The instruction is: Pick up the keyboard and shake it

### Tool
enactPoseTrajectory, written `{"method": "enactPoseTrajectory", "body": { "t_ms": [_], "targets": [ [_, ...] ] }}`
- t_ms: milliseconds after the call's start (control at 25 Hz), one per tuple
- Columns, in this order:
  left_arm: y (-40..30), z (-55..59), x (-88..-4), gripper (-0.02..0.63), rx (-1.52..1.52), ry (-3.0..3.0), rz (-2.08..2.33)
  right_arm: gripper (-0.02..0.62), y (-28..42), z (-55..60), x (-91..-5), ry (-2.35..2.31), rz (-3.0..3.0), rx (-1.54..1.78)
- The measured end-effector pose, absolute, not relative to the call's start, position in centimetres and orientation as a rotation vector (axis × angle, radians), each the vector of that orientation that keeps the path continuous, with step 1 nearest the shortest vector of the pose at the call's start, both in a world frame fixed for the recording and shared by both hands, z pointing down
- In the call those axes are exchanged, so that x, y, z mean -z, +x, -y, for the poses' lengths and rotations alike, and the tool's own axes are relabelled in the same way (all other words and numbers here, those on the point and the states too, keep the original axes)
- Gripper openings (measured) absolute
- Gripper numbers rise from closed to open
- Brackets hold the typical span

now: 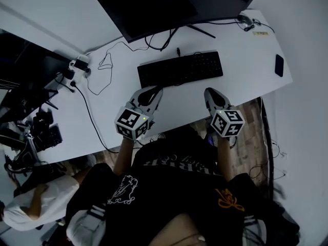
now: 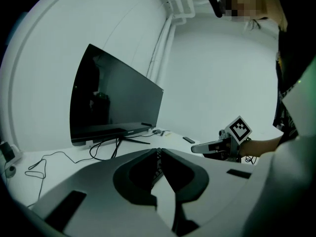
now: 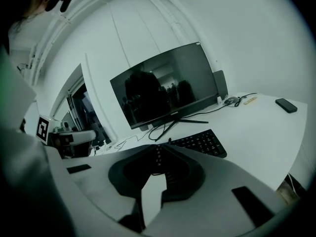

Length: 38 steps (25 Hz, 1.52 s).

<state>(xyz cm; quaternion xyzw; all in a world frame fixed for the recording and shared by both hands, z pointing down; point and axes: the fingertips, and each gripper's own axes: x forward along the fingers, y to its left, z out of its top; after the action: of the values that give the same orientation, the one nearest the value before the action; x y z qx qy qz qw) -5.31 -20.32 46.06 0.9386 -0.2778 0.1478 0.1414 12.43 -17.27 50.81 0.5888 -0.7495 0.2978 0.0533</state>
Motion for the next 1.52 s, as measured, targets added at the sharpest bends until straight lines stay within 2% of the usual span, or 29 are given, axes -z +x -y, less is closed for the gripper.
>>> {"method": "enactPoseTrajectory", "body": {
  "t_ms": [320,560,800,1040,1240,1520],
  "targets": [
    [-5.2,24.9,-51.8,0.039,-0.528,2.55,0.874,0.092,19.4,21.5,-56.6,1.793,2.155,-0.974],
    [-6.9,28.5,-56.8,0.182,-0.656,2.43,0.916,0.144,23.3,23.8,-61.4,1.791,2.05,-1.053],
    [-10.4,31.7,-62.3,0.284,-0.771,2.267,0.983,0.273,24.8,25.4,-64.9,1.761,1.987,-1.158],
    [-12.9,34.2,-65.3,0.328,-0.716,2.107,1.013,0.281,25.2,26.8,-65.0,1.776,1.973,-1.198],
    [-12.5,35.2,-66.7,0.331,-0.596,2.003,0.953,0.281,25.3,27.2,-65.3,1.774,1.972,-1.223],
    [-11.7,36.2,-67.3,0.331,-0.616,2.005,0.939,0.281,25.7,27.4,-65.7,1.788,1.971,-1.238]
  ]
}}
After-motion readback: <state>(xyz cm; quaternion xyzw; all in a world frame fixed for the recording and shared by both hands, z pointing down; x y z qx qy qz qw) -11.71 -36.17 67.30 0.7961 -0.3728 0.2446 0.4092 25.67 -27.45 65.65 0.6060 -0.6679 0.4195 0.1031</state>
